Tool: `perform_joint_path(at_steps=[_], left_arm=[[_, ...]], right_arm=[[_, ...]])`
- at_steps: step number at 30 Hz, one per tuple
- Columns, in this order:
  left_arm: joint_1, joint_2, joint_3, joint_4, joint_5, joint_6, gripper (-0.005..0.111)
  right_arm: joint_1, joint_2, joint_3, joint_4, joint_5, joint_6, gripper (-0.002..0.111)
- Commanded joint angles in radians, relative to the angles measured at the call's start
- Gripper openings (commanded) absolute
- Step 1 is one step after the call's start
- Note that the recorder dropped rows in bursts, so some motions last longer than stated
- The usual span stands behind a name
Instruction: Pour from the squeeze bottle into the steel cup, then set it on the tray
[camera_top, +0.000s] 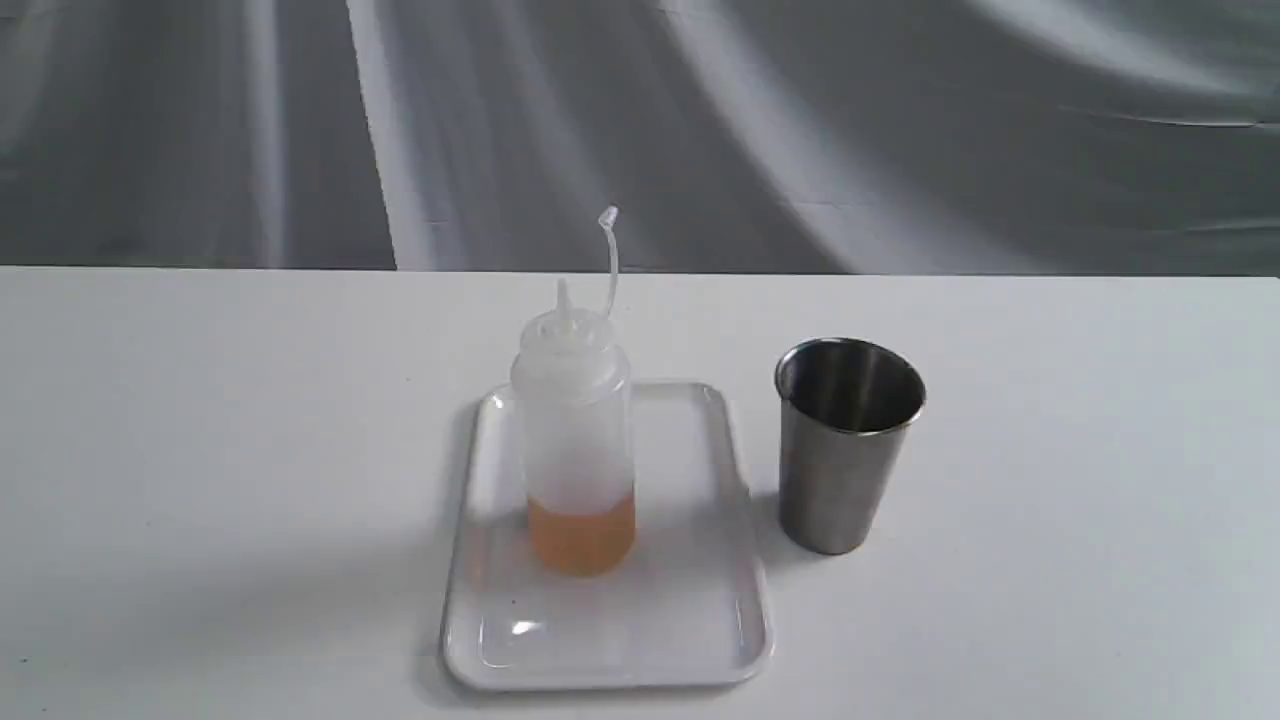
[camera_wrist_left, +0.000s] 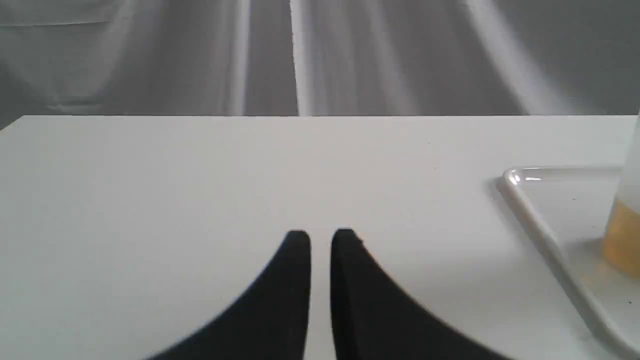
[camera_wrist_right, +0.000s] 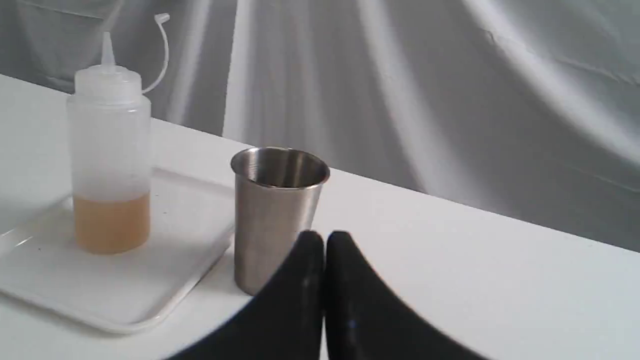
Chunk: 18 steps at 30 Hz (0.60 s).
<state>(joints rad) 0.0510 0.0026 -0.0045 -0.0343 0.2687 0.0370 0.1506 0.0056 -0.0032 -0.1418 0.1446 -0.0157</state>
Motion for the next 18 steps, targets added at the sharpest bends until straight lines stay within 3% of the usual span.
perform_joint_path(at_steps=[1,18], left_arm=[[0.003,-0.003,0.004,0.000,-0.010,-0.004,0.008],[0.003,-0.003,0.004,0.000,-0.010,-0.003,0.008]], right_arm=[[-0.036,-0.006,0.003,0.004,0.000,0.004,0.000],[-0.184,-0.006,0.003,0.004,0.000,0.001,0.000]])
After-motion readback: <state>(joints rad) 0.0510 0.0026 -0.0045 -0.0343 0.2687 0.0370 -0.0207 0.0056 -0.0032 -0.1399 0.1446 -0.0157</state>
